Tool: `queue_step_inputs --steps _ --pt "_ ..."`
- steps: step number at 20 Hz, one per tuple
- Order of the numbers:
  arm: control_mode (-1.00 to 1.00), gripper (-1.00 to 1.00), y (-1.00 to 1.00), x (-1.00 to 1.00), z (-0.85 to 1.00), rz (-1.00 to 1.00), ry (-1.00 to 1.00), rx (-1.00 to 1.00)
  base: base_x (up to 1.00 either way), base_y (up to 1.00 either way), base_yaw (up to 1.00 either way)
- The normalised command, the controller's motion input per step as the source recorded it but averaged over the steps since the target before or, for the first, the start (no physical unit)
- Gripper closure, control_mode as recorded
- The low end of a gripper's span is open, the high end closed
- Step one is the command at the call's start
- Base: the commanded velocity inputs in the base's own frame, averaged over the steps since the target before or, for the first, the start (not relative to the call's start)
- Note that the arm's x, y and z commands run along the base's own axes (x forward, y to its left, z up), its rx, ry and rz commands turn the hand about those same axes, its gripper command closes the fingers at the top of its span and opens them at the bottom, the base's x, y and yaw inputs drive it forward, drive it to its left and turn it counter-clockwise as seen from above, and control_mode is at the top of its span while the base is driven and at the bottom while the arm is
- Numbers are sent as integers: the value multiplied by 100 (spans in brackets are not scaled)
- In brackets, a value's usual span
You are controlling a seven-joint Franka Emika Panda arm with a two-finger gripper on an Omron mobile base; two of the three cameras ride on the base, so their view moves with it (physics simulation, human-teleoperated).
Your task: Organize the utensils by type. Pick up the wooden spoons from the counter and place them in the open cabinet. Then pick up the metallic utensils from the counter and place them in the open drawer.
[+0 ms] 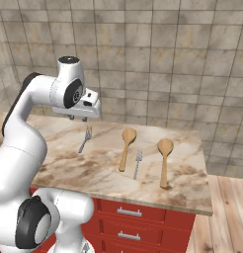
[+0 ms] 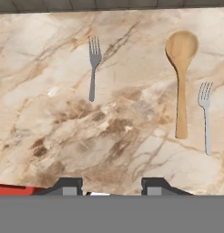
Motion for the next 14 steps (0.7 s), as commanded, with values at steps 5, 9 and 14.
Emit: queue_step_inputs --steps 5,9,14 --pt "-100 -100 -7 0 -4 0 0 0 0 0 0" --pt "-100 -100 -16 0 -11 0 0 0 0 0 0" --pt "-100 -100 -21 9 -23 0 12 -1 0 0 0"
